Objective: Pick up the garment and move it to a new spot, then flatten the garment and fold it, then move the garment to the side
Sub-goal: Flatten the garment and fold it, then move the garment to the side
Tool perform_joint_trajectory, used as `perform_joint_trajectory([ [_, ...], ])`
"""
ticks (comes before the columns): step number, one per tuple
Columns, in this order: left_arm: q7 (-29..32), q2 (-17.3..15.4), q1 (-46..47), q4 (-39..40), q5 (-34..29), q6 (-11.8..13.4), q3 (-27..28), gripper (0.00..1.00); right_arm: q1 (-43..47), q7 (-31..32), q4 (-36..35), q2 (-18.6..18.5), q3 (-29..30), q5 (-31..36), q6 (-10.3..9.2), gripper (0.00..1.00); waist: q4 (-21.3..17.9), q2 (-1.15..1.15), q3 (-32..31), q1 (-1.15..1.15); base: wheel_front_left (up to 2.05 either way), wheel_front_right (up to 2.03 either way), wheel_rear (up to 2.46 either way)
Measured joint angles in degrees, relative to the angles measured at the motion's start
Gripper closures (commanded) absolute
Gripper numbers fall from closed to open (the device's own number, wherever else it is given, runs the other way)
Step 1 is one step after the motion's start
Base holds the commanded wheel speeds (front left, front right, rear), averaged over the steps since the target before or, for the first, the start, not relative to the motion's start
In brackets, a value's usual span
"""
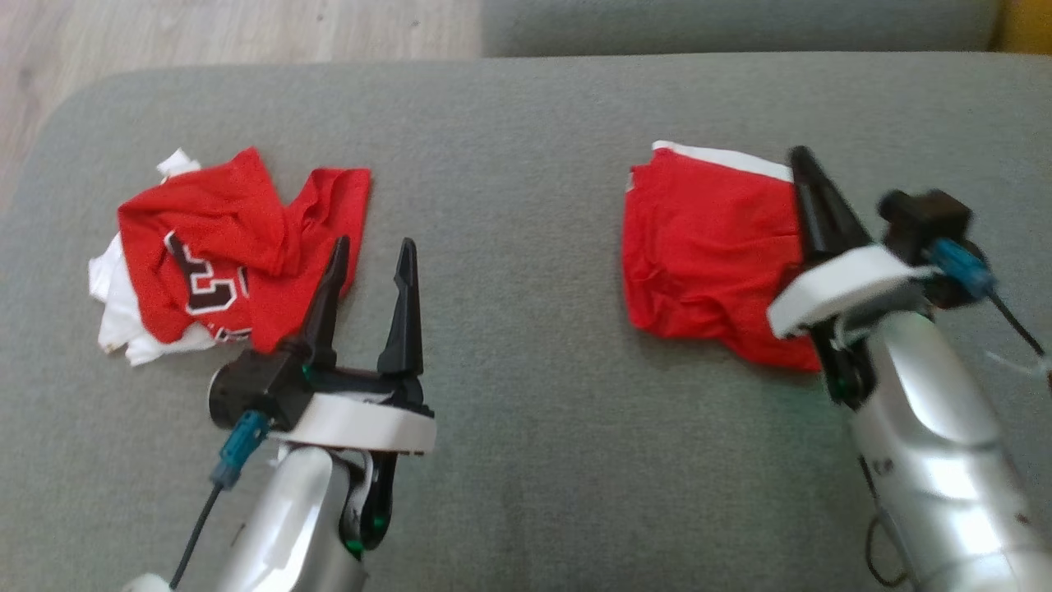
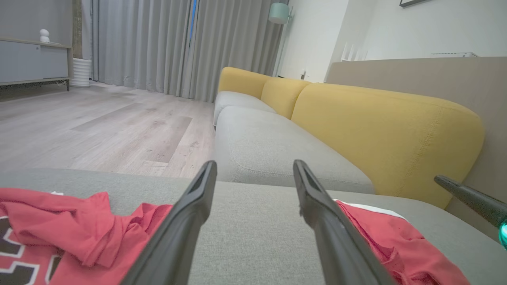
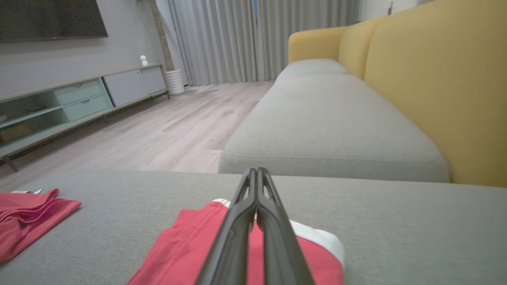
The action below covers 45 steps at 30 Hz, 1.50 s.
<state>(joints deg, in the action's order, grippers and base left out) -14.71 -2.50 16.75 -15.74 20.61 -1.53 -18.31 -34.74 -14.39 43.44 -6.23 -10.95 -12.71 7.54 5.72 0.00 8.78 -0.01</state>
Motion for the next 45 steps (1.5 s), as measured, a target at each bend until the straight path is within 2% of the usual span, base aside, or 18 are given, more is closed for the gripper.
perform_joint_trajectory([
  [10,0.0,0.0,-2.5,0.2,-0.5,0.0,1.5,0.00,14.8,0.0,-15.5,0.9,10.1,4.1,0.00,1.00,-3.2,0.00,-3.2,0.00,0.00,0.00,0.00],
  [17,0.0,0.0,-5.7,0.1,-1.6,-0.5,1.9,0.00,23.3,0.0,-21.4,3.0,12.5,5.2,0.00,1.00,-4.6,0.00,-5.1,0.00,0.00,0.00,0.00],
  [18,0.0,0.0,-6.1,0.1,-1.6,-0.5,1.9,0.00,24.2,0.0,-21.9,3.1,12.7,5.2,0.00,0.51,-4.8,0.00,-5.3,0.00,0.00,0.00,0.00],
  [19,0.0,0.0,-6.6,0.0,-1.8,-0.6,2.0,0.00,25.0,0.0,-22.6,3.2,12.7,5.3,0.00,0.07,-5.0,0.00,-5.5,0.00,0.00,0.00,0.00],
  [20,0.0,-0.1,-6.9,0.0,-2.1,-0.6,2.0,0.00,25.6,0.0,-23.0,3.2,12.7,5.5,0.00,0.00,-5.1,0.00,-5.6,0.00,0.00,0.00,0.00],
  [34,0.0,-0.1,-7.8,-0.1,-2.1,-0.8,1.7,0.00,26.2,0.0,-23.3,3.5,12.4,4.4,0.00,0.00,-4.6,0.00,-5.7,0.00,0.00,0.00,0.00],
  [39,0.0,-0.1,-7.5,0.3,-2.1,-0.8,1.1,0.00,24.2,0.2,-19.1,3.5,13.2,5.1,0.00,0.00,-3.6,0.00,-3.8,0.01,0.00,0.00,0.00],
  [45,0.0,-0.1,-4.7,0.6,-2.0,-0.9,-0.5,0.00,15.4,3.9,-11.9,3.5,15.4,3.6,0.00,0.00,-1.7,0.00,-0.1,0.02,0.00,0.00,0.00],
])
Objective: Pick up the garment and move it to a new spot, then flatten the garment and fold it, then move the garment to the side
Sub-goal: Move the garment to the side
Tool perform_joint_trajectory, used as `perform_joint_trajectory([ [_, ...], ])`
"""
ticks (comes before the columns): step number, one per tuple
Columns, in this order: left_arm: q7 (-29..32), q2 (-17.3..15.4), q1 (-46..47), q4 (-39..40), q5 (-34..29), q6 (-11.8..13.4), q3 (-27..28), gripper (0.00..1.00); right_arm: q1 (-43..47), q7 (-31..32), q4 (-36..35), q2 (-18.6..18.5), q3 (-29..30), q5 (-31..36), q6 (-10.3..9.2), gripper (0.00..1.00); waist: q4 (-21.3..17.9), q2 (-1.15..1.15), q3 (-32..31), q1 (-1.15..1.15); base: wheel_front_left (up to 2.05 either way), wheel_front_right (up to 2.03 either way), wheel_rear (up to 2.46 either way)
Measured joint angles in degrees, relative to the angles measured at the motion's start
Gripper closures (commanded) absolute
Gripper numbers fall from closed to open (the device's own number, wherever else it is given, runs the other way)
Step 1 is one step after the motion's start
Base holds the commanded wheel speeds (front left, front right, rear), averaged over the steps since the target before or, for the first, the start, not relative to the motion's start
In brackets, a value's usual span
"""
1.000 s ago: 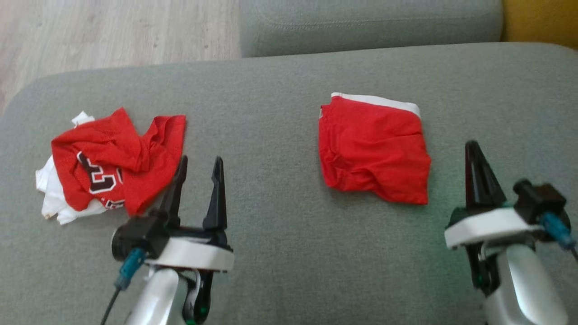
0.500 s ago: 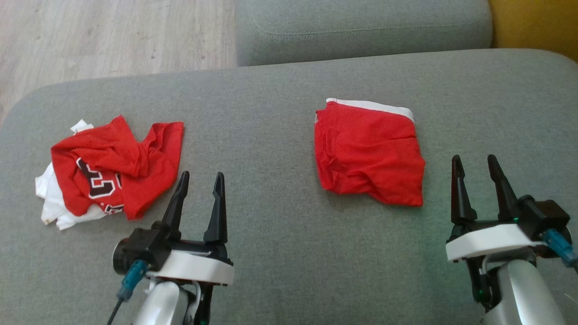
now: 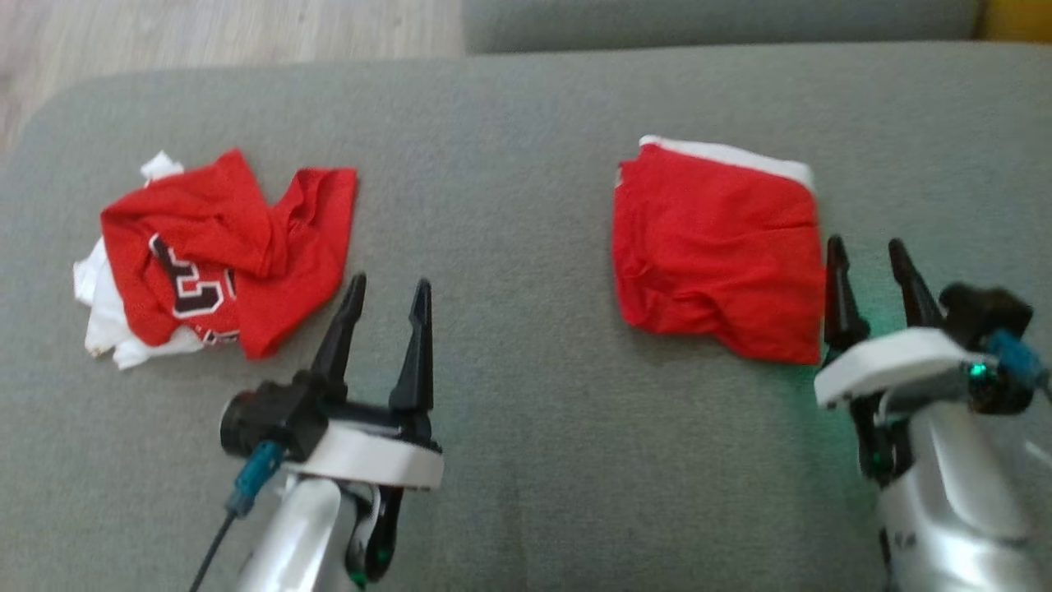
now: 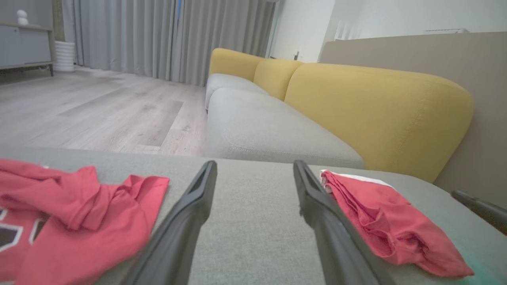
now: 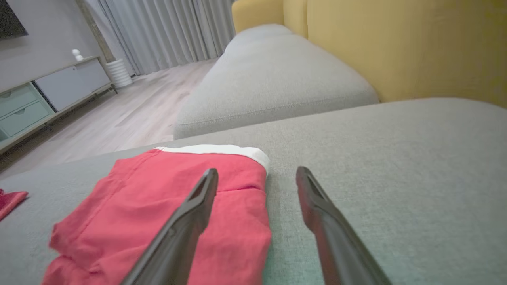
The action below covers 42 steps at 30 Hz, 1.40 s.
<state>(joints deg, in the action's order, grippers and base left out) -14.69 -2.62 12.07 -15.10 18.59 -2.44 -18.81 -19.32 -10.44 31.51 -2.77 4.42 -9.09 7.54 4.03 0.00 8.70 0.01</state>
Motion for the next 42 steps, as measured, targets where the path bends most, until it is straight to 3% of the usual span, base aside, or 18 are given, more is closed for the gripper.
perform_joint_trajectory([
  [7,0.0,0.0,3.2,-0.2,0.0,-0.1,-1.5,0.00,-8.3,3.1,12.2,-0.1,2.3,-7.2,0.00,0.00,3.2,0.00,3.9,0.00,0.00,0.00,0.00],
  [14,0.0,0.0,3.7,-0.4,0.0,-0.1,-1.8,0.00,-14.1,2.8,21.8,-0.5,2.4,-5.4,0.00,0.00,5.5,0.00,5.8,-0.01,0.00,0.00,0.00],
  [15,0.0,0.0,4.0,-0.4,0.0,-0.1,-1.9,0.00,-14.6,2.3,22.5,-0.6,2.2,-4.6,0.00,0.56,5.5,0.00,5.8,0.00,0.00,0.00,0.00],
  [16,0.0,0.0,4.2,-0.3,0.0,0.0,-1.9,0.00,-15.0,1.6,23.2,-0.6,2.1,-3.6,0.00,1.00,5.5,0.00,5.7,-0.01,0.00,0.00,0.00],
  [24,0.0,0.1,4.3,0.5,0.4,0.2,-2.3,0.00,-15.5,-1.7,24.8,-2.2,-0.9,5.6,0.00,1.00,3.7,0.00,5.1,-0.01,0.00,0.00,0.00],
  [29,0.0,0.1,4.3,0.9,0.6,0.5,-3.3,0.00,-17.0,-2.0,24.5,-5.7,-5.9,8.8,0.00,1.00,1.7,0.00,4.2,-0.01,0.00,0.00,0.00],
  [35,0.0,0.1,4.4,2.4,1.4,1.1,-4.5,0.00,-17.7,1.1,22.7,-14.8,-14.6,8.0,0.00,1.00,0.3,0.00,3.5,-0.02,0.00,0.00,0.00],
  [42,0.0,0.1,5.6,3.2,1.6,1.4,-5.4,0.00,-17.7,4.9,19.8,-28.5,-23.3,1.9,0.00,1.00,0.1,0.00,5.5,-0.01,0.00,0.00,0.00],
])
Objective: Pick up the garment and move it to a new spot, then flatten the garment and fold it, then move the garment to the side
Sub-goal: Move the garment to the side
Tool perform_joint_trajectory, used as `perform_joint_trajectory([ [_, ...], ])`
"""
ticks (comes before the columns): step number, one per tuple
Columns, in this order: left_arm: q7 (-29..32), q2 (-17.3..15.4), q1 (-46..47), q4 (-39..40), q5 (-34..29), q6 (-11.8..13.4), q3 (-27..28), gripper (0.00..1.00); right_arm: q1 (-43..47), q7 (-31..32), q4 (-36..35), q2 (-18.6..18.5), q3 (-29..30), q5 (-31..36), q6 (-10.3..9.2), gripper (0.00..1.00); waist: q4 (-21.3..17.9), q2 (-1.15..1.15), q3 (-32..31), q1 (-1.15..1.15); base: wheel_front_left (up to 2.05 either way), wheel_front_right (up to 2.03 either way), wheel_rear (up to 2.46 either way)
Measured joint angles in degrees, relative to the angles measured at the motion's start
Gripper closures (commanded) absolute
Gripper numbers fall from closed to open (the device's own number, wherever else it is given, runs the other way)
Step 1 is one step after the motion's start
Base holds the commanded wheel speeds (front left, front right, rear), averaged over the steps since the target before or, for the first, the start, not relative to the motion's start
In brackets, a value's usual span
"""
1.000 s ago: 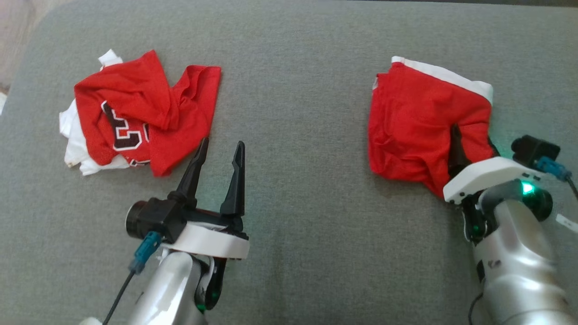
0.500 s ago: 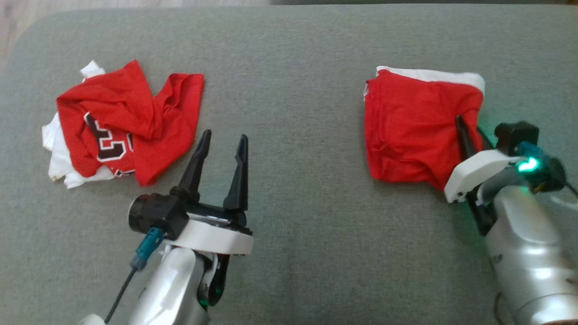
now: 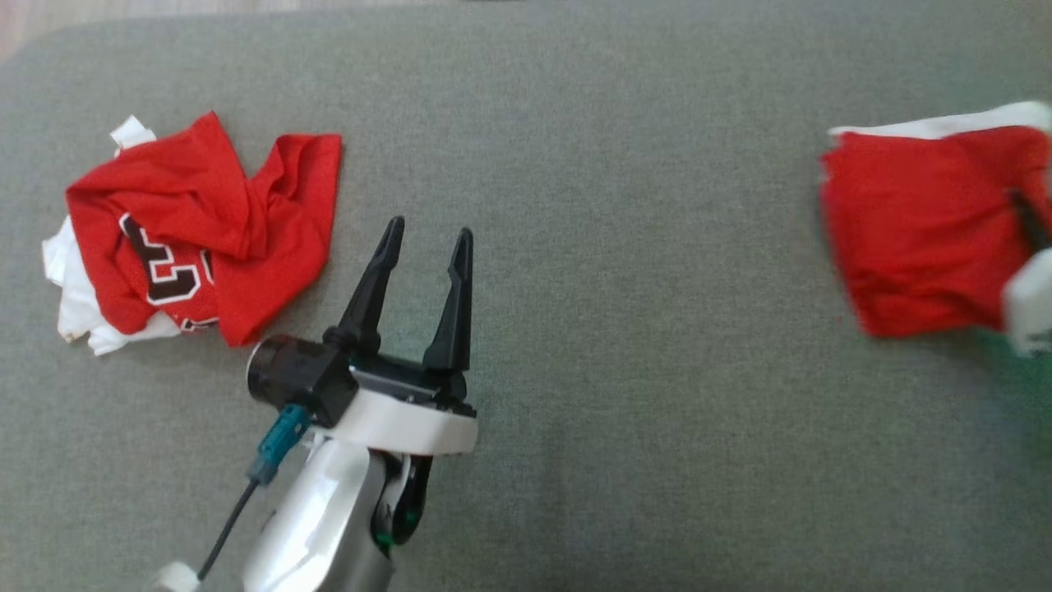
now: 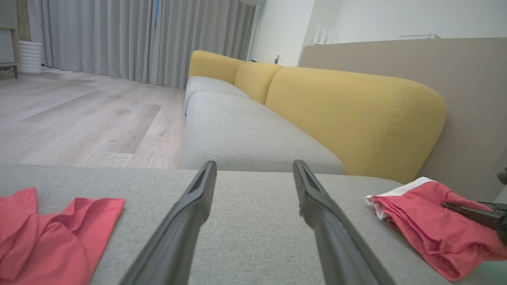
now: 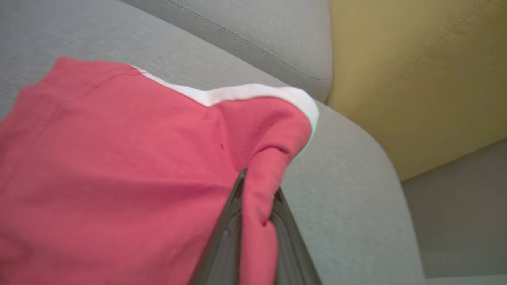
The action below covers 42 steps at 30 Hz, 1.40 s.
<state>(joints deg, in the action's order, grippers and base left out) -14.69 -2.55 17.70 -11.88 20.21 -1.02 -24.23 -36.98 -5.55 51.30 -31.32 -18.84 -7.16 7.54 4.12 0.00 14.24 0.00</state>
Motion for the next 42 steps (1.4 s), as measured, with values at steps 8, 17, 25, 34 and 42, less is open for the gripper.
perform_joint_trajectory([
  [8,0.0,0.0,2.4,0.0,0.0,-0.6,0.0,0.00,-1.6,2.1,-0.6,-10.5,-3.1,-2.7,0.00,1.00,1.1,0.00,3.2,0.00,0.00,0.00,0.00],
  [17,0.0,0.0,3.4,0.0,-0.6,-1.0,0.1,0.00,-3.7,3.9,2.4,-14.0,-1.5,-2.3,0.00,1.00,2.0,0.00,5.6,0.01,0.00,0.00,0.00],
  [25,0.0,0.0,3.4,-0.5,-0.6,-1.0,0.7,0.00,-7.5,1.6,3.0,-10.4,4.8,0.6,0.00,0.00,1.3,0.00,4.3,0.00,0.00,0.00,0.00],
  [34,0.0,0.1,2.2,-0.7,-0.8,-1.0,4.4,0.00,-8.1,-2.7,-0.6,-2.5,12.0,3.1,0.00,0.00,-0.1,0.00,-0.9,0.00,0.00,0.00,0.00],
  [42,0.0,0.0,-4.5,-1.5,-2.7,-1.4,10.0,0.00,-4.3,-5.1,-11.5,11.4,16.2,0.0,0.00,0.00,-2.2,0.00,-7.3,-0.01,0.00,0.00,0.00],
])
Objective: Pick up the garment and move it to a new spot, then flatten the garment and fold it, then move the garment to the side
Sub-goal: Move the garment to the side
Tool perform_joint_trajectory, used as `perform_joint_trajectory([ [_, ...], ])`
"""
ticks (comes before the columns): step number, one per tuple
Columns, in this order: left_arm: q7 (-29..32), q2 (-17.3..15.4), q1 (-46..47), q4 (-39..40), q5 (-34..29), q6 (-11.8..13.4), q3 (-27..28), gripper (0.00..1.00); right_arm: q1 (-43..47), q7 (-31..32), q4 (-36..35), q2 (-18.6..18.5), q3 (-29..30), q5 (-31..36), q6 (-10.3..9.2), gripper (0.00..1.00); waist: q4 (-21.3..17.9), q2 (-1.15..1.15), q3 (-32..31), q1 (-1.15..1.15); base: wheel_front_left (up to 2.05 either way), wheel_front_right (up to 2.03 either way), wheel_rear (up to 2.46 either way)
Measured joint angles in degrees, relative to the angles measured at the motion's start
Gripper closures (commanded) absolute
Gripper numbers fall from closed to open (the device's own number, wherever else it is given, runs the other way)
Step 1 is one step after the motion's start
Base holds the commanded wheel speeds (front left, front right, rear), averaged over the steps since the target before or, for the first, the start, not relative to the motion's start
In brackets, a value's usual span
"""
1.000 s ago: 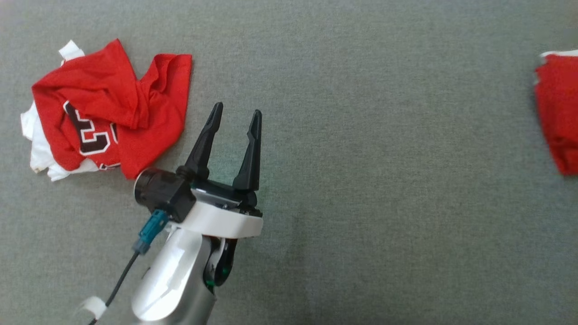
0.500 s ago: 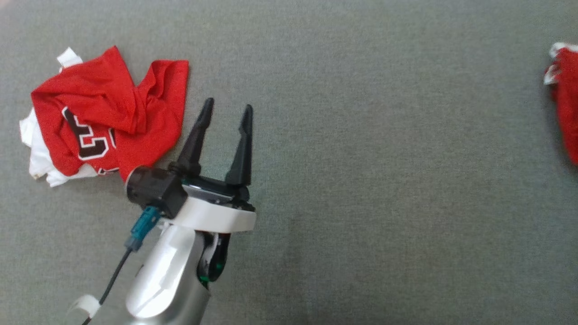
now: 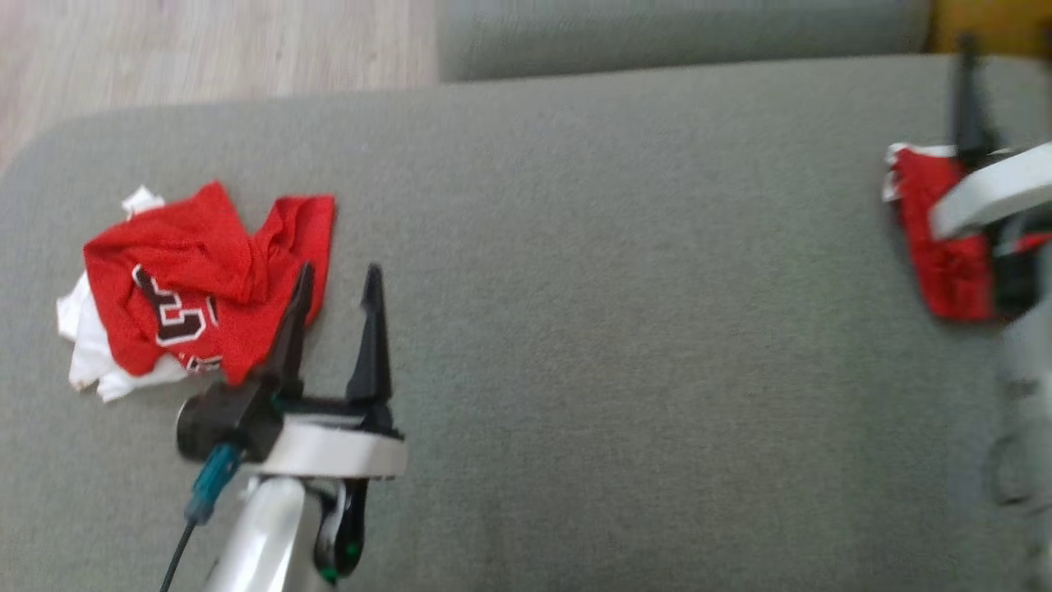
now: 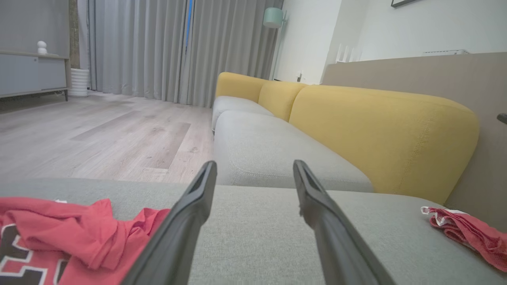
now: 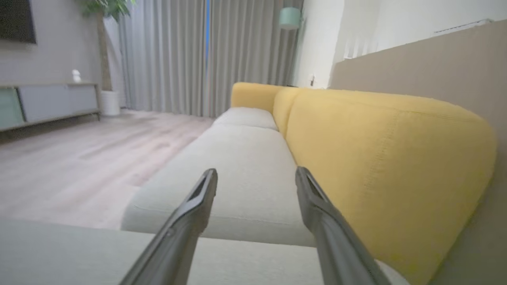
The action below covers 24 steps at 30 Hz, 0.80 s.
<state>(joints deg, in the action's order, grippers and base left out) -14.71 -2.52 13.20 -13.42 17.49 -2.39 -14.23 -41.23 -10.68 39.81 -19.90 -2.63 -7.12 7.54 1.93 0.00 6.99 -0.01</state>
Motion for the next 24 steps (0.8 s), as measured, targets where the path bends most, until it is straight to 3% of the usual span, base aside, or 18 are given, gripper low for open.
perform_joint_trajectory([
  [5,0.0,0.0,-3.6,0.0,-1.5,-0.2,2.3,0.00,5.8,-0.8,-8.0,8.7,-0.4,-3.5,0.00,0.00,-1.9,0.00,-3.5,0.00,0.00,0.00,0.00],
  [11,0.0,-0.1,-5.6,0.3,-0.9,-0.2,2.2,0.00,13.8,-2.4,-15.2,14.7,-0.1,-3.5,0.00,0.00,-2.8,0.00,-6.7,-0.01,0.00,0.00,0.00],
  [18,0.0,-0.2,-11.0,0.6,-0.1,-0.1,1.6,0.00,31.2,-3.5,-18.9,16.5,1.1,-3.7,0.00,0.00,-2.5,0.00,-8.2,0.01,0.00,0.00,0.00],
  [24,0.0,-0.2,-14.4,0.3,0.2,-0.2,2.4,0.00,41.0,-3.7,-23.6,17.1,0.8,-4.4,0.00,0.00,-2.5,0.00,-9.1,0.00,0.00,0.00,0.00],
])
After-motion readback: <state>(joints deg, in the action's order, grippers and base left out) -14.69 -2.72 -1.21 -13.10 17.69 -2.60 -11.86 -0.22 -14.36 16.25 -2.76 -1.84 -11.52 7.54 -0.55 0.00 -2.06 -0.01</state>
